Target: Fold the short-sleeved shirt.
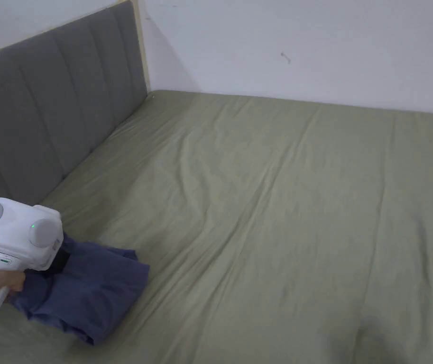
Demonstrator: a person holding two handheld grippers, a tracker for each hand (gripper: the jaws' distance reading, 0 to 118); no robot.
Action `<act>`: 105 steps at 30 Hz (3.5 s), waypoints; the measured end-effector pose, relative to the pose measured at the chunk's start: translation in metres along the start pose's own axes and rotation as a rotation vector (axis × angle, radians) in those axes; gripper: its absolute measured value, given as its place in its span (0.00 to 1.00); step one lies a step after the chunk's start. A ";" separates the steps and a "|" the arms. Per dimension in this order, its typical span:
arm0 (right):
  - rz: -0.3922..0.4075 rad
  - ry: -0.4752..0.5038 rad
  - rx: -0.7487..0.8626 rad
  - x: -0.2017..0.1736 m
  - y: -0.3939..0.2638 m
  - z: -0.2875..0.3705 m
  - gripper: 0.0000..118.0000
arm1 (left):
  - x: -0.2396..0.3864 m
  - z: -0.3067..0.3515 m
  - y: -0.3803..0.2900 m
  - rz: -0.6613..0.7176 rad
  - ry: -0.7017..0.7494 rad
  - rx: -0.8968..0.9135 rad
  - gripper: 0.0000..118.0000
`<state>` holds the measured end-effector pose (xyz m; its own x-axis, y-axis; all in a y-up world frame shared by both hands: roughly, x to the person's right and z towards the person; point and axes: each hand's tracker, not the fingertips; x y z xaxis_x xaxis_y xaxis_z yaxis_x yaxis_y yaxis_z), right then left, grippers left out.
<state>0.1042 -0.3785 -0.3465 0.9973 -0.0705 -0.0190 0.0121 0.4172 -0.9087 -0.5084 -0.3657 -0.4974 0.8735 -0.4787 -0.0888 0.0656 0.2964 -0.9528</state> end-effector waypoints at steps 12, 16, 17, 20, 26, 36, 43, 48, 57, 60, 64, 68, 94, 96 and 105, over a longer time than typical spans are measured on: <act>0.010 0.028 0.019 0.004 -0.005 0.006 0.00 | -0.014 0.066 -0.034 0.336 -0.458 0.120 0.03; -0.014 0.034 0.042 0.015 -0.013 0.016 0.00 | 0.026 0.135 -0.045 0.279 -0.514 0.269 0.00; -0.031 0.049 0.049 0.019 -0.014 0.020 0.00 | 0.037 0.148 -0.048 0.267 -0.549 0.296 0.00; -0.060 0.072 0.088 0.030 -0.019 0.033 0.00 | 0.072 0.198 -0.061 0.247 -0.587 0.395 0.00; -0.109 0.134 0.200 0.052 -0.028 0.067 0.00 | 0.144 0.269 -0.103 0.261 -0.590 0.504 0.00; -0.075 0.013 0.585 0.069 -0.030 0.157 0.00 | 0.209 0.381 -0.143 0.203 -0.470 0.828 0.00; -0.127 -0.086 0.881 0.058 -0.012 0.224 0.00 | 0.219 0.424 -0.156 0.286 -0.439 0.984 0.00; -0.030 -0.196 0.961 0.039 -0.008 0.242 0.00 | 0.220 0.435 -0.156 0.286 -0.416 1.014 0.00; -0.054 -0.153 0.949 0.037 -0.014 0.240 0.00 | 0.232 0.440 -0.159 0.272 -0.374 1.074 0.00; -0.050 -0.151 0.947 0.035 -0.016 0.240 0.00 | 0.235 0.441 -0.161 0.256 -0.350 1.093 0.01; -0.026 -0.159 0.946 0.033 -0.017 0.240 0.00 | 0.233 0.440 -0.160 0.276 -0.399 1.086 0.28; -0.034 -0.176 0.962 0.032 -0.019 0.239 0.75 | 0.232 0.439 -0.164 0.298 -0.420 1.094 0.94; -0.025 -0.213 0.962 0.036 -0.020 0.236 1.00 | 0.239 0.445 -0.156 0.221 -0.457 1.035 0.98; -0.014 -0.228 0.963 0.035 -0.020 0.236 1.00 | 0.241 0.446 -0.156 0.217 -0.428 1.049 0.98; -0.037 -0.187 0.954 0.036 -0.021 0.237 1.00 | 0.241 0.448 -0.156 0.213 -0.415 1.074 0.98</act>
<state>0.1568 -0.1754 -0.2290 0.9895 0.0127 0.1439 0.0145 0.9824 -0.1860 -0.0919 -0.1575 -0.2401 0.9934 -0.0878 0.0738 0.0998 0.9789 -0.1781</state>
